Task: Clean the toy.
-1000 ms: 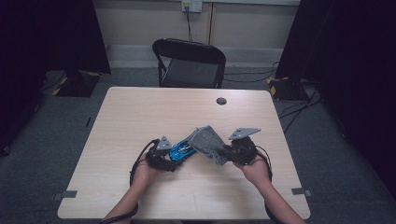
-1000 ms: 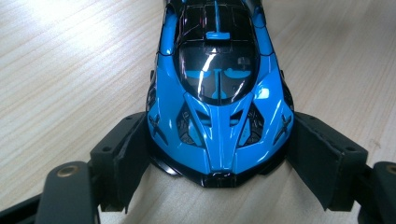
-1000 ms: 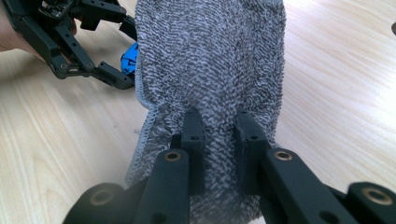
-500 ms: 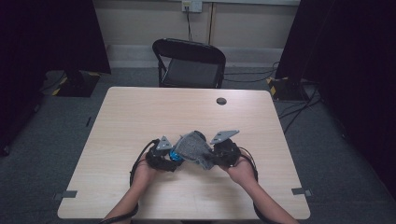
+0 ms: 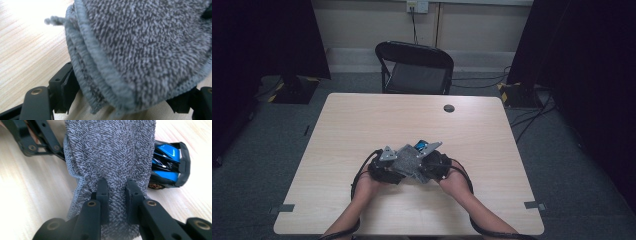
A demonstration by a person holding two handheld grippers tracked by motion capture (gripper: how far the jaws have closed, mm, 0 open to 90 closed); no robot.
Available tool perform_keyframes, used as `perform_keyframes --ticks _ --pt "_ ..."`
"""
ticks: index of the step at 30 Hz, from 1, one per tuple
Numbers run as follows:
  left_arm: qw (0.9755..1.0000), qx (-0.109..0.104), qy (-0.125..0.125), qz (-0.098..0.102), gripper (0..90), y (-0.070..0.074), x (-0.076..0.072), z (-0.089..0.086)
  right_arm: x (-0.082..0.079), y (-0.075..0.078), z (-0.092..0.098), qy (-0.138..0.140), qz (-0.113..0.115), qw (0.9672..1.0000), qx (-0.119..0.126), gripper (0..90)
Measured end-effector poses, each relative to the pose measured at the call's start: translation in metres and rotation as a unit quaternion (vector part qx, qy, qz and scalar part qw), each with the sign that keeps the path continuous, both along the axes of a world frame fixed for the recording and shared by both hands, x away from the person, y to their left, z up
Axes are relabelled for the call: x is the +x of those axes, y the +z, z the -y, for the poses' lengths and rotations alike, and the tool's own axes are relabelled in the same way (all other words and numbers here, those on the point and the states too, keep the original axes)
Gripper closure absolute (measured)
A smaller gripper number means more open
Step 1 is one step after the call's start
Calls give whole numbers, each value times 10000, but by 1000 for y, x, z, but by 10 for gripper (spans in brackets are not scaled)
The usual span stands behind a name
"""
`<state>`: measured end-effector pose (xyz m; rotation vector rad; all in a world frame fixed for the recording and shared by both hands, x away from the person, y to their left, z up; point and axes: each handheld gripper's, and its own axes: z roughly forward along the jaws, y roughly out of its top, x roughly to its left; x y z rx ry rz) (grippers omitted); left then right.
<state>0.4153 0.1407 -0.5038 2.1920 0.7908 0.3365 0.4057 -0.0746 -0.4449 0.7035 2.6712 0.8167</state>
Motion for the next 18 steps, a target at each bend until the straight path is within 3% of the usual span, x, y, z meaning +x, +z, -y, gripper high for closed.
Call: perform_keyframes --ticks 18 --pt "10000 -20 -6 -23 231 0 0 0 22 -2 21 -510 -82 9986 88 767"
